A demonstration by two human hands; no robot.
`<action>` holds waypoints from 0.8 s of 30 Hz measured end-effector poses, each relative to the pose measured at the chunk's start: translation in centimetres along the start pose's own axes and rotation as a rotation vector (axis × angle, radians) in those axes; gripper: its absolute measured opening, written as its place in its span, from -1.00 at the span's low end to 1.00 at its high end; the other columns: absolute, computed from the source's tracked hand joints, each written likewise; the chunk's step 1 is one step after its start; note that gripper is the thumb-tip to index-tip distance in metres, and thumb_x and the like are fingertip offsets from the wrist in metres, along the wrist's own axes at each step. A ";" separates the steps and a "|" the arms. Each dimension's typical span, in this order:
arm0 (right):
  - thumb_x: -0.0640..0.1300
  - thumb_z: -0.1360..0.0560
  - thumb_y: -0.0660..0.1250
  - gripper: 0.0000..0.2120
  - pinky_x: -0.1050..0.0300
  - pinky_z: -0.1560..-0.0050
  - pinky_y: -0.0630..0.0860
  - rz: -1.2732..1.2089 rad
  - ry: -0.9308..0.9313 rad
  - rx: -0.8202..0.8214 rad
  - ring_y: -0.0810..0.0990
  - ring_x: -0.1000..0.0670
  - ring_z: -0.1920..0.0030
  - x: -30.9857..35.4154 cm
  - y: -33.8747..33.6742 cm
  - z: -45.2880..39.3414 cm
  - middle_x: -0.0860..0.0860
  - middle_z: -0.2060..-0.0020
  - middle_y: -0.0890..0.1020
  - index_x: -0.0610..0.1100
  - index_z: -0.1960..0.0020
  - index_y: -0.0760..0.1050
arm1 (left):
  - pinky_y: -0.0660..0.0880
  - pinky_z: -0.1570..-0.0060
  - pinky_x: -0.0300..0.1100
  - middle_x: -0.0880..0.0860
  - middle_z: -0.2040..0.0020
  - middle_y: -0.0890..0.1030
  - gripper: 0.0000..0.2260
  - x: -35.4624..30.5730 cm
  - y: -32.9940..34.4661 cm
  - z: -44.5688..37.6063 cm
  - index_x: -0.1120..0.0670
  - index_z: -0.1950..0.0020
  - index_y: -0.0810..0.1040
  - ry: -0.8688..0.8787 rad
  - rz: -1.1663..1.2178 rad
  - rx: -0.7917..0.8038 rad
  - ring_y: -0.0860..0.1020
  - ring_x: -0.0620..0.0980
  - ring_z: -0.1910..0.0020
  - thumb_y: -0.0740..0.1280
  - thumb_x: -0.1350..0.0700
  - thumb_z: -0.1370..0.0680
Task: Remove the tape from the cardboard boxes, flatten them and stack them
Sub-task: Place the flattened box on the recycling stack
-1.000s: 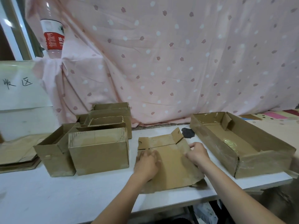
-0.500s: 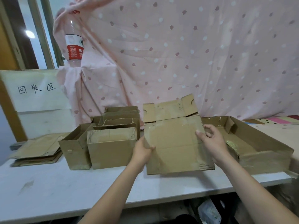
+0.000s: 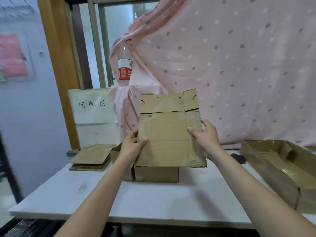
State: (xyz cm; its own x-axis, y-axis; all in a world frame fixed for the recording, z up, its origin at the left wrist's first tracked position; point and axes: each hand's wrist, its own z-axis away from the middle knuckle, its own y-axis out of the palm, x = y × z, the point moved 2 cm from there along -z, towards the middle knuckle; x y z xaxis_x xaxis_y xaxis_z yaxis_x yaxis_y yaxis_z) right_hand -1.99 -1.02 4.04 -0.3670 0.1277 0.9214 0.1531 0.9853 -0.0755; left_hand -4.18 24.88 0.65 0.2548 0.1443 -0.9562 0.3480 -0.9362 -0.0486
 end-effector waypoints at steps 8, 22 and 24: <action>-0.11 -0.52 0.45 -0.71 0.10 -0.19 0.51 -0.003 -0.034 0.144 0.59 0.00 -0.12 3.1 16.5 -0.1 0.02 -0.14 0.64 -0.09 -0.22 0.53 | 0.49 0.19 -0.23 0.09 -0.16 0.63 -0.55 0.1 -14.8 -1.8 0.02 -0.46 0.39 -0.024 -0.225 -0.264 0.60 -0.02 0.05 0.40 0.11 -0.58; -0.29 -0.54 0.20 -0.35 0.04 0.02 0.34 0.406 0.054 0.382 0.53 -0.26 -0.21 0.3 42.1 1.4 -0.22 -0.31 0.42 -0.12 -0.55 0.01 | 0.45 0.06 -0.09 0.16 -0.21 0.55 -0.54 7.9 -33.7 -8.4 0.05 -0.50 0.37 -0.300 -0.635 -0.442 0.52 0.13 -0.02 0.34 0.10 -0.61; -0.31 -0.55 0.21 -0.36 0.05 0.05 0.33 0.457 0.105 0.374 0.53 -0.23 -0.20 -1.5 44.1 1.1 -0.22 -0.34 0.37 -0.13 -0.56 0.04 | 0.42 0.07 -0.11 0.17 -0.27 0.54 -0.56 9.9 -34.5 -10.0 0.08 -0.48 0.38 -0.309 -0.712 -0.404 0.49 0.11 -0.06 0.33 0.13 -0.60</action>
State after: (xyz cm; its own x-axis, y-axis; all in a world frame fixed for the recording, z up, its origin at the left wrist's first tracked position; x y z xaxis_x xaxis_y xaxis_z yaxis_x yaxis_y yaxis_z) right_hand 4.27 42.38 -1.10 -0.2445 0.5551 0.7950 -0.0662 0.8085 -0.5848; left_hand -4.63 61.83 -4.26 -0.3804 0.5039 -0.7755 0.6392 -0.4627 -0.6142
